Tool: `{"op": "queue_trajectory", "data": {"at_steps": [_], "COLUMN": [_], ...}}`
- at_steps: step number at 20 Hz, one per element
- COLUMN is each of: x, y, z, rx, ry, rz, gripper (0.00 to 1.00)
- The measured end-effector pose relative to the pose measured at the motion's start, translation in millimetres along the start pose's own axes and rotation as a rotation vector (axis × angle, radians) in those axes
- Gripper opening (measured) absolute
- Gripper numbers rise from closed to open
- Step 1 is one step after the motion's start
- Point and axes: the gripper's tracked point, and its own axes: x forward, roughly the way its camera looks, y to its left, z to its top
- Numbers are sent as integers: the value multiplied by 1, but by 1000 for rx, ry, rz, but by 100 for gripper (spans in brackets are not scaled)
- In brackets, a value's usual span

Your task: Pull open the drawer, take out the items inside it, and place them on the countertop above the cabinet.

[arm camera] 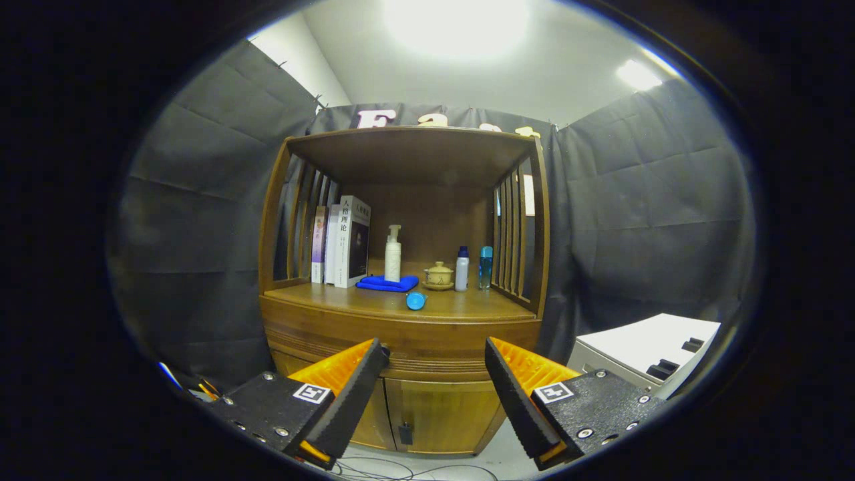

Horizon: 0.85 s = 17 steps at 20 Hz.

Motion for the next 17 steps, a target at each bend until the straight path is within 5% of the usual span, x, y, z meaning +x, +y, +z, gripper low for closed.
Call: {"op": "queue_trajectory", "data": {"at_steps": [17], "x": [2], "y": [8], "z": [-16], "rx": [-48], "ry": [15], "rz": [25], "gripper": [95]}}
